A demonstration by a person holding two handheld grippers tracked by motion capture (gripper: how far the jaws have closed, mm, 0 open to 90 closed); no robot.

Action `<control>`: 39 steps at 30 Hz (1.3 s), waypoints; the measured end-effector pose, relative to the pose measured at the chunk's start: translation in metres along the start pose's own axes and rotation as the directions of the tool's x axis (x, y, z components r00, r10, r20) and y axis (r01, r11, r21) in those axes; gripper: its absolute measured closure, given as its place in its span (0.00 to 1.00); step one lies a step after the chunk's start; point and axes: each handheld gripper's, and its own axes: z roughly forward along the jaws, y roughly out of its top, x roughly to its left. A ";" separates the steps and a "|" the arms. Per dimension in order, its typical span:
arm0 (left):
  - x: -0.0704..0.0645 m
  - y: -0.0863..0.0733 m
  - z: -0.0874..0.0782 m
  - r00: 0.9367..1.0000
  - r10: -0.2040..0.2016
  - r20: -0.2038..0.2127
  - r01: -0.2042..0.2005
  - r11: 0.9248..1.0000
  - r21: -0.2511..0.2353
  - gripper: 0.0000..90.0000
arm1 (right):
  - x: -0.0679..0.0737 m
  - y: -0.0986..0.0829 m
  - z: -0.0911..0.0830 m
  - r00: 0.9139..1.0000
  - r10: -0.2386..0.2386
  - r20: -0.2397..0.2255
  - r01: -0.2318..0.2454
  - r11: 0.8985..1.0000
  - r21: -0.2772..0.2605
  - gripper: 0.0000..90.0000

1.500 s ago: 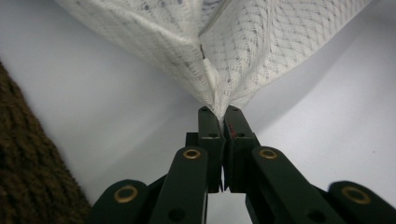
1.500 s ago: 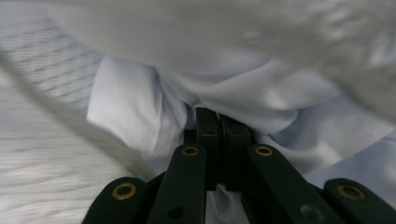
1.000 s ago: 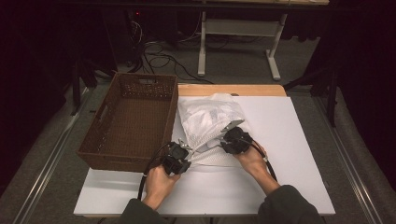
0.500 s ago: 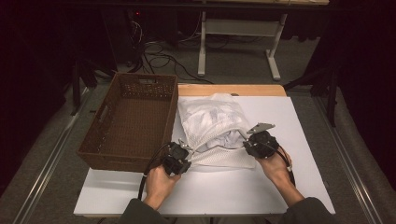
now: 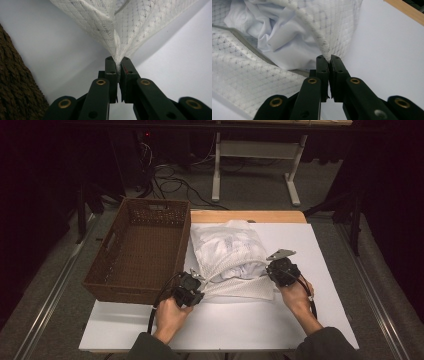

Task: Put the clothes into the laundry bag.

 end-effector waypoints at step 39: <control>-0.015 0.041 -0.002 0.988 -0.037 -0.147 0.033 0.999 -0.032 0.79 | -0.003 -0.036 -0.021 0.998 -0.035 -0.059 0.036 0.999 0.006 0.99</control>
